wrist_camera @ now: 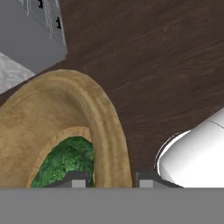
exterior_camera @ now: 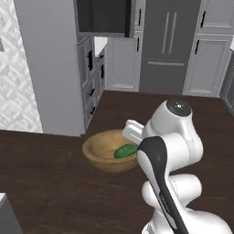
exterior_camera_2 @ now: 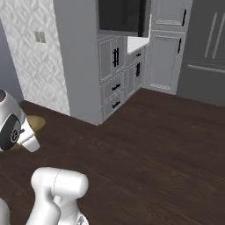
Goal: Pick the broccoli from the sink and place it in the bowl. Then pick the bowl and place it in the microwave. Then close the microwave door and press the start button.
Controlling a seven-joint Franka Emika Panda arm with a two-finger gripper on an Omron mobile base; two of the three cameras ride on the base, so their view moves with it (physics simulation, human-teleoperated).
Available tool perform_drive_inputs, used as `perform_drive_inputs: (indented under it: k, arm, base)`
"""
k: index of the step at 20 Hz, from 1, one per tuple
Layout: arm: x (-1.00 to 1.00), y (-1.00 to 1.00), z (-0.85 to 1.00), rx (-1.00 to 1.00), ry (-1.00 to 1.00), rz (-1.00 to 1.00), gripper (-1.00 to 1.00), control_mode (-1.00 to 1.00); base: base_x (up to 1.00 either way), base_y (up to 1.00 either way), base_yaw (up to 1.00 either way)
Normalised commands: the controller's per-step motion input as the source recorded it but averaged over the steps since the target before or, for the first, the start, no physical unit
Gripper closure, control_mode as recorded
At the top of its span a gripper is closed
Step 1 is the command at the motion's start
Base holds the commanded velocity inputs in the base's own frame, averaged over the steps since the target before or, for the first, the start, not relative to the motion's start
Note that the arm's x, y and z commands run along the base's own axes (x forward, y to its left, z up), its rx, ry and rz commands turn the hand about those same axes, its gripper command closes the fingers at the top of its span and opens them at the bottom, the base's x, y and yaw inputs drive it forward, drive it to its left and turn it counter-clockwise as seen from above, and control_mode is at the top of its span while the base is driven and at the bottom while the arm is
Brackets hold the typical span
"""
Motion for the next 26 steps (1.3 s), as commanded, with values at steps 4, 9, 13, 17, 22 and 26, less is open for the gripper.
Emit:
perform_drive_inputs:
  k: [4, 9, 13, 17, 22, 26]
  arm:
    - [0.00, 0.00, 0.00, 0.00, 0.00, 0.00, 1.00, 1.00]
    - [0.00, 0.00, 0.00, 0.00, 0.00, 0.00, 1.00, 1.00]
    - [0.00, 0.00, 0.00, 0.00, 0.00, 0.00, 1.00, 1.00]
    - [0.00, 0.00, 0.00, 0.00, 0.00, 0.00, 1.00, 1.00]
    - [0.00, 0.00, 0.00, 0.00, 0.00, 0.00, 1.00, 1.00]
    - [0.00, 0.00, 0.00, 0.00, 0.00, 0.00, 1.00, 1.00]
  base:
    - [1.00, -0.81, -0.41]
    - [1.00, -0.63, -0.27]
    - [1.00, -0.38, -0.07]
    - [1.00, -0.39, 0.00]
    - [1.00, -0.58, 0.02]
    - [1.00, -0.74, 0.11]
